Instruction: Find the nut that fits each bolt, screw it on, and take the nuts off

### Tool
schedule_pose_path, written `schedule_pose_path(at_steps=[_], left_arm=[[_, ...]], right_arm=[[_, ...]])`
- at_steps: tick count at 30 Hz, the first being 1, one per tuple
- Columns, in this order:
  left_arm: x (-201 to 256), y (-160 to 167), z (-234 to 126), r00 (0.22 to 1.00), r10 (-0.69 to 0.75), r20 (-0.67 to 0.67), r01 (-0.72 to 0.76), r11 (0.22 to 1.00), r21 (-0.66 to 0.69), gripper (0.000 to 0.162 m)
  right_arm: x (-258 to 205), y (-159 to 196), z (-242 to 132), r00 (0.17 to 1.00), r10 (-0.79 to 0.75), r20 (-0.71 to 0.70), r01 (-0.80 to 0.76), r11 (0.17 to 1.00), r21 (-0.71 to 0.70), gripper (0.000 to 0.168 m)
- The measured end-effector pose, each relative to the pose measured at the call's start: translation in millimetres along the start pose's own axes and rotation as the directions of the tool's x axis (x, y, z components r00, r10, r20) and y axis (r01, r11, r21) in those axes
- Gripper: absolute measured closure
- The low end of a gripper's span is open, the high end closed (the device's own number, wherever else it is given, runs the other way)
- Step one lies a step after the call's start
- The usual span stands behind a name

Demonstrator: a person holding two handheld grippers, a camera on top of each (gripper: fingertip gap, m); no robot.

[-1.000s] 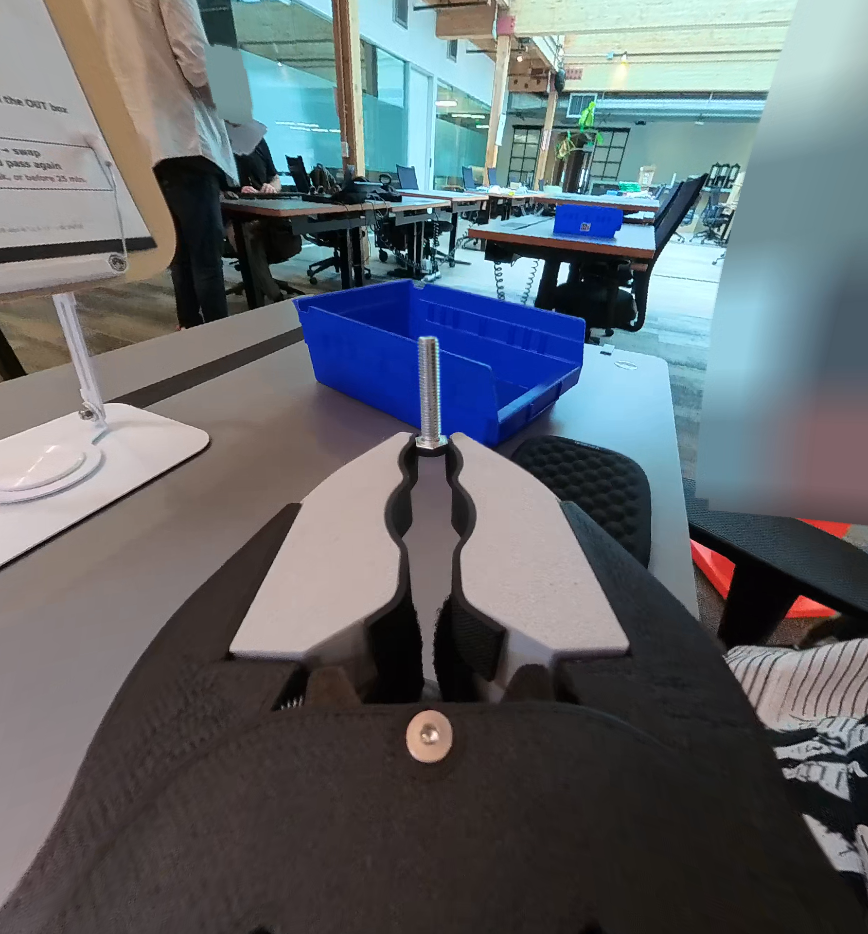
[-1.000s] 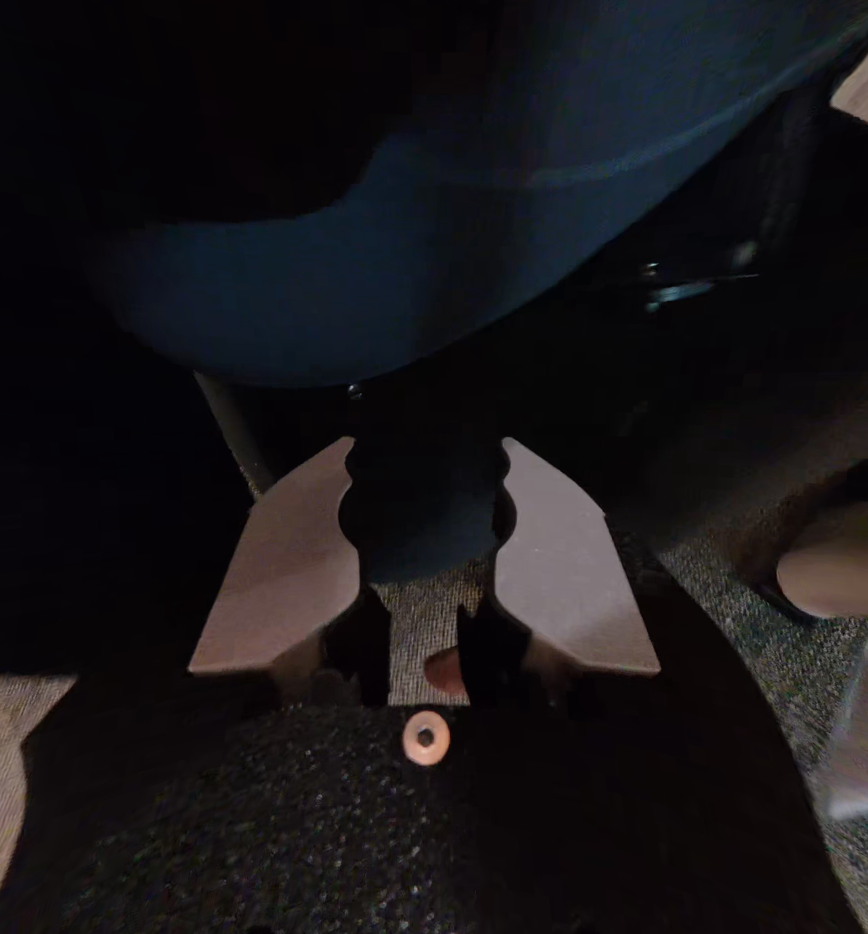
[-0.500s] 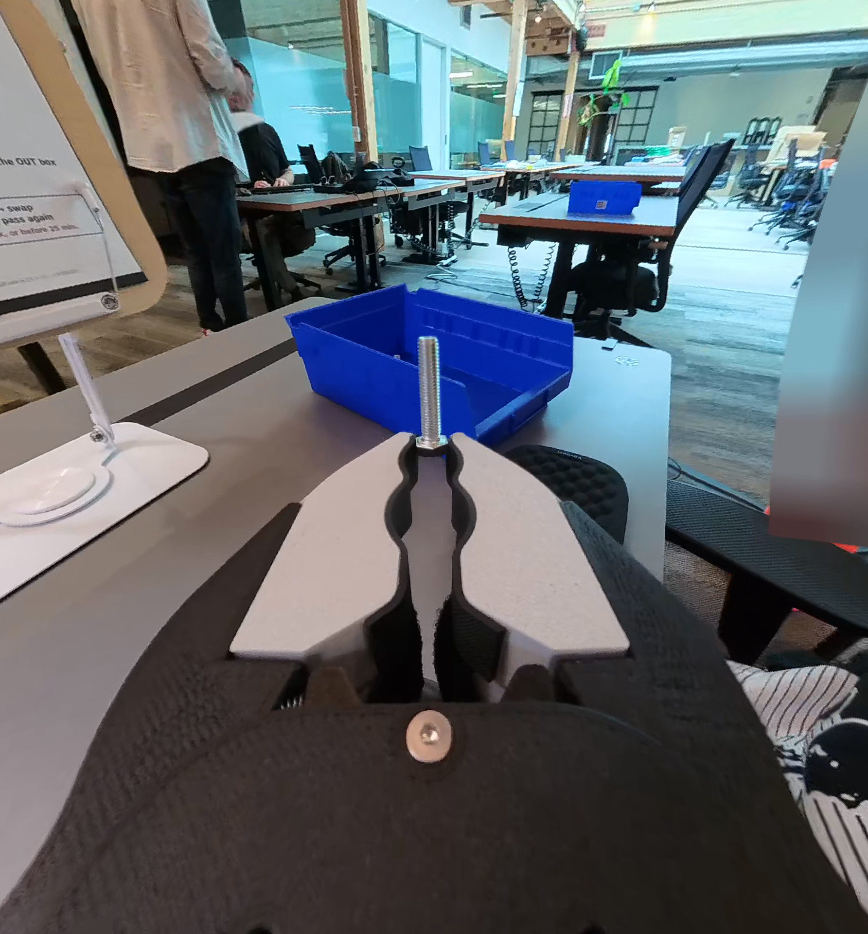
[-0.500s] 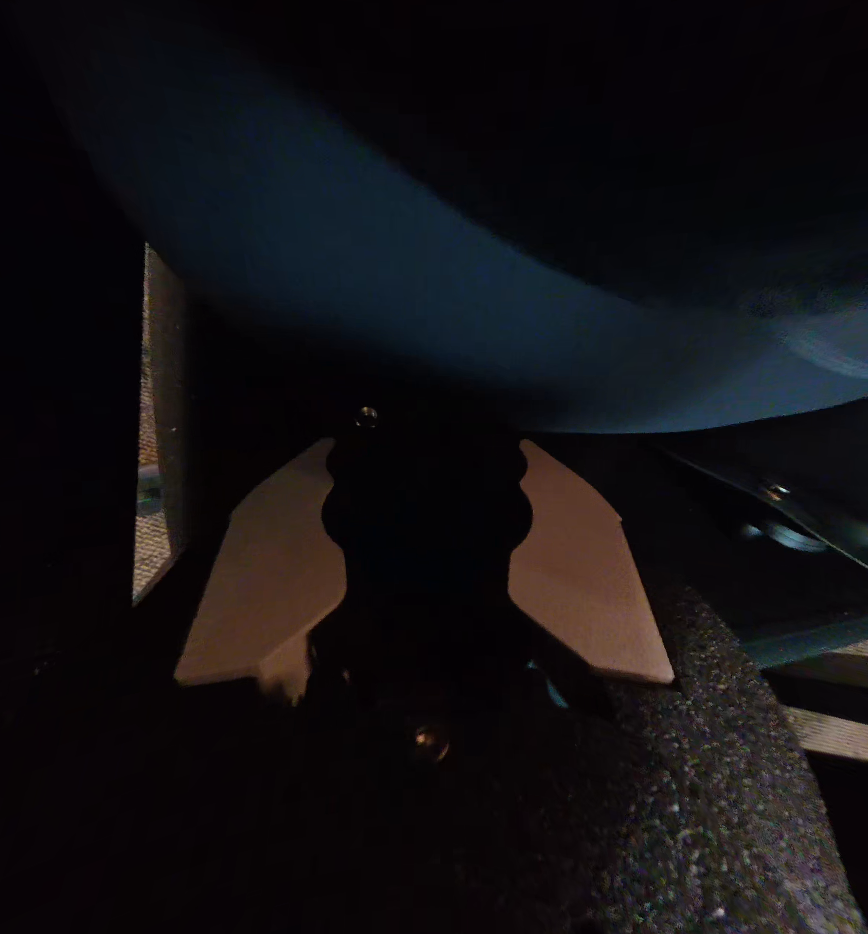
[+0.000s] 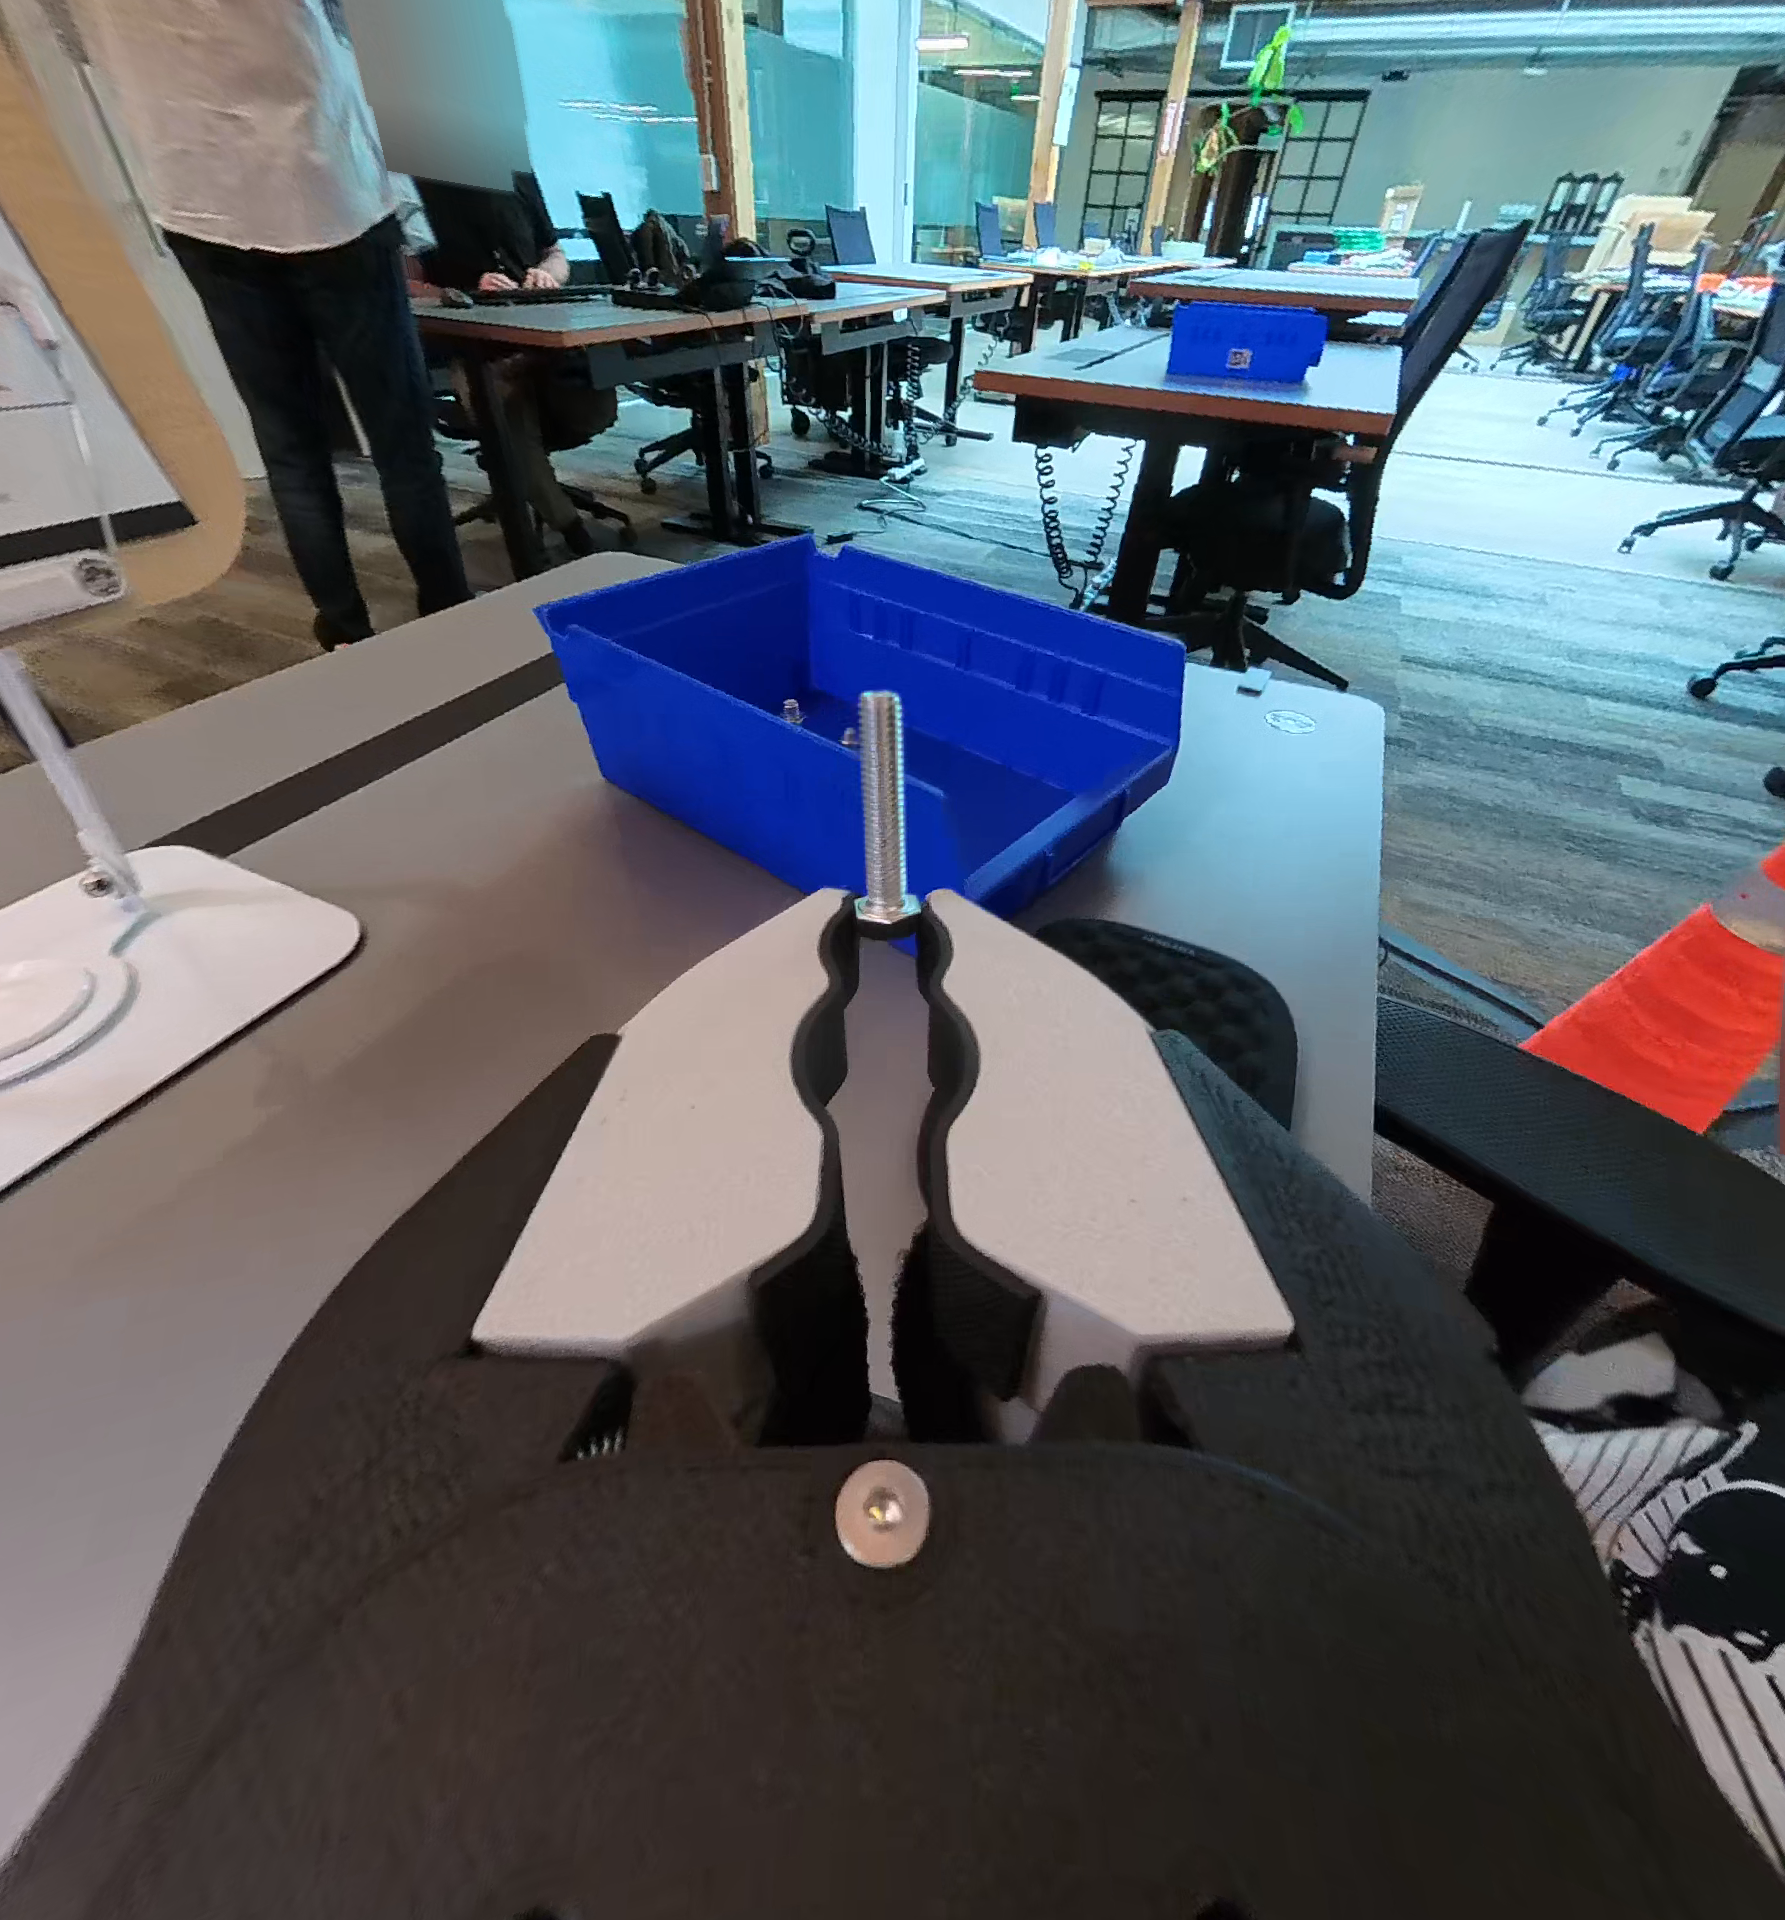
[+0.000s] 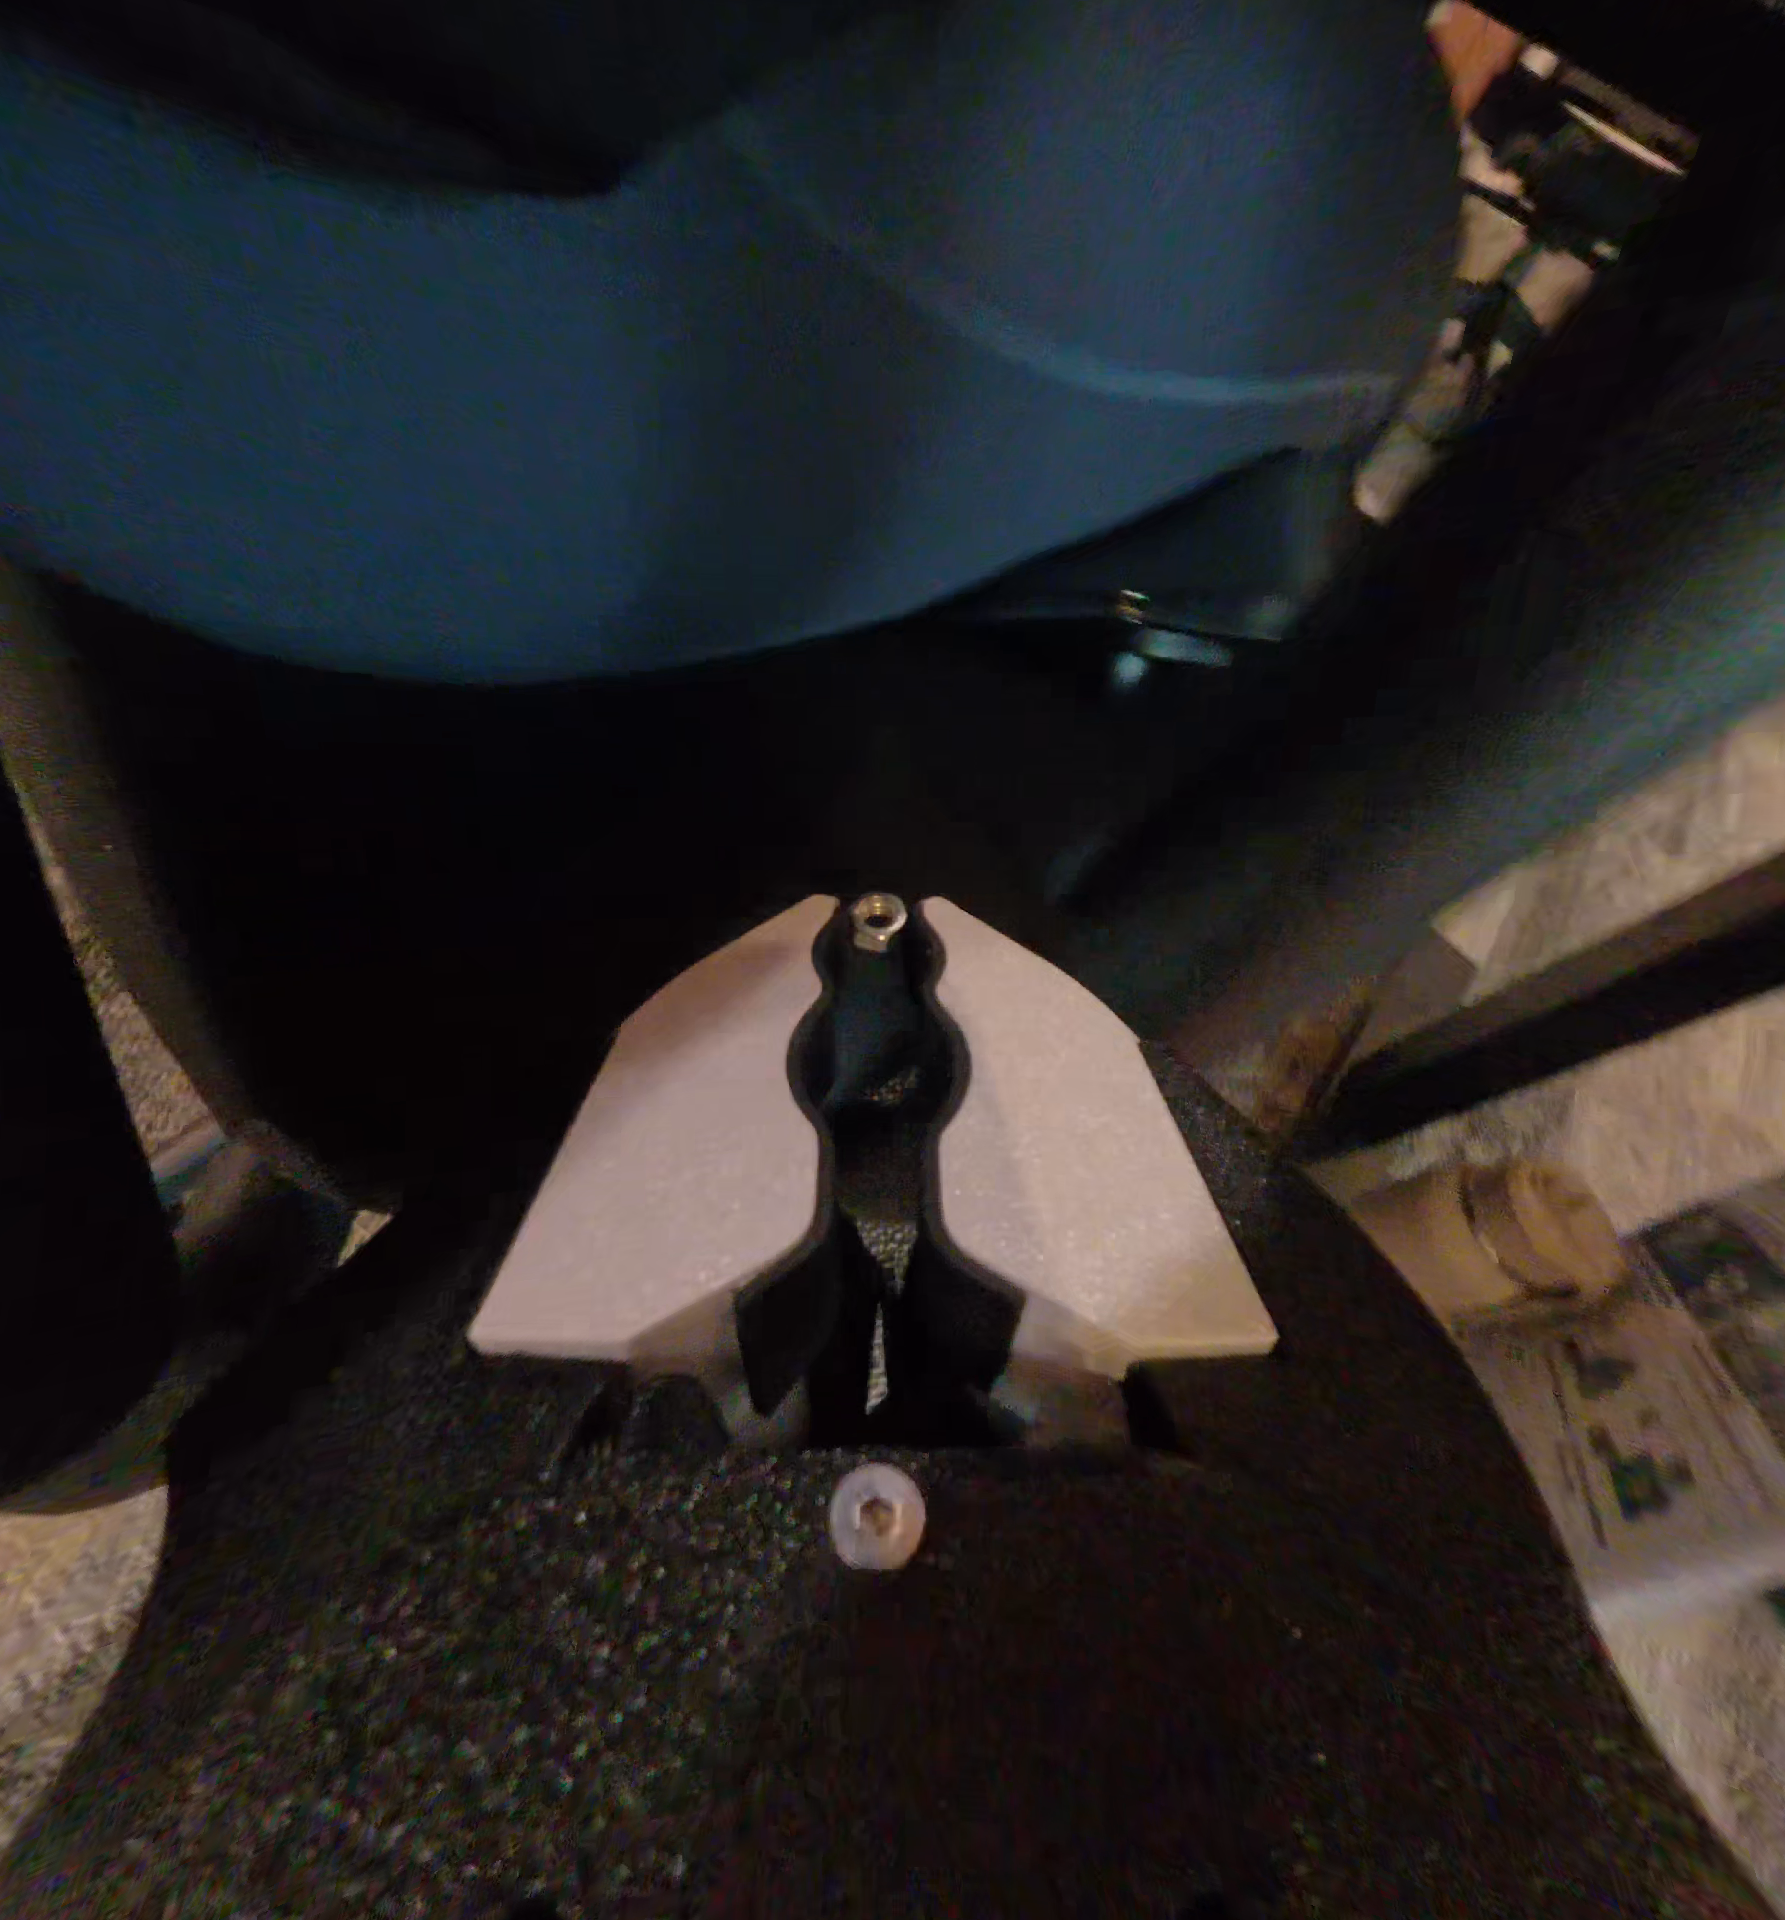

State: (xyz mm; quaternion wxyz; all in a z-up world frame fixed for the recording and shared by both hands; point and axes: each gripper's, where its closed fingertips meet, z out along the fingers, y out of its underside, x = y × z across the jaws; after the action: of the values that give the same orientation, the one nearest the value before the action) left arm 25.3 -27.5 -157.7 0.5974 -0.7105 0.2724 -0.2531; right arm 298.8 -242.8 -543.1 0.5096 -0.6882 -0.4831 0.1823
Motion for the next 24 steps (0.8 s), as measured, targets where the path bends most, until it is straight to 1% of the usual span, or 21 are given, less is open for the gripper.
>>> schedule_pose_path(at_steps=[2,5,8,11,13,15,18,20,21,22,23,24], left_arm=[[6.1,-0.4,9.2,1.0,0.017,-0.019,-0.017,1.0,-0.015,0.152],[17.0,0.8,20.8,0.998,0.043,-0.051,-0.046,0.998,-0.053,0.152],[24.5,-0.7,28.2,0.994,0.081,-0.07,-0.086,0.994,-0.074,0.152],[28.3,-0.8,33.9,0.993,0.086,-0.084,-0.093,0.992,-0.079,0.152],[30.6,-0.2,37.7,0.992,0.079,-0.095,-0.086,0.993,-0.075,0.152],[31.9,-1.2,41.9,0.992,0.071,-0.103,-0.076,0.996,-0.052,0.152],[29.5,-6.5,49.2,0.994,0.028,-0.107,-0.027,1.0,0.002,0.152],[25.8,-10.3,54.6,0.994,-0.009,-0.106,0.012,1.0,0.026,0.152],[24.4,-12.1,57.3,0.994,-0.026,-0.106,0.029,0.999,0.032,0.152],[24.1,-14.7,59.0,0.993,-0.033,-0.109,0.037,0.998,0.043,0.152],[24.6,-17.5,59.6,0.993,-0.029,-0.112,0.036,0.998,0.055,0.152],[25.4,-19.9,59.3,0.994,-0.02,-0.111,0.027,0.998,0.063,0.152]], right_arm=[[4.5,1.2,-8.4,0.997,0.083,-0.006,-0.083,0.996,0.017,0.157],[0.1,4.7,-12.2,0.994,0.11,-0.002,-0.11,0.994,0.027,0.157],[-8.5,11.2,-16.5,0.984,0.176,-0.004,-0.176,0.984,0.026,0.157],[-4.1,25.4,-31.4,0.937,0.343,-0.063,-0.341,0.939,0.036,0.151],[7.2,42.7,-48.4,0.888,0.434,-0.155,-0.434,0.9,0.034,0.146],[28.6,66.4,-73.6,0.825,0.449,-0.342,-0.467,0.883,0.032,0.141],[53.4,92.7,-114.3,0.683,0.444,-0.58,-0.502,0.862,0.069,0.134],[63.9,102.5,-135.9,0.584,0.445,-0.679,-0.52,0.847,0.108,0.127],[67.2,103.0,-141.8,0.549,0.461,-0.697,-0.522,0.841,0.145,0.127],[69.3,101.9,-143.1,0.539,0.474,-0.696,-0.516,0.839,0.172,0.13],[70.0,102.1,-140.9,0.553,0.466,-0.69,-0.509,0.845,0.163,0.132],[69.9,104.4,-137.4,0.583,0.436,-0.686,-0.504,0.856,0.115,0.132]])
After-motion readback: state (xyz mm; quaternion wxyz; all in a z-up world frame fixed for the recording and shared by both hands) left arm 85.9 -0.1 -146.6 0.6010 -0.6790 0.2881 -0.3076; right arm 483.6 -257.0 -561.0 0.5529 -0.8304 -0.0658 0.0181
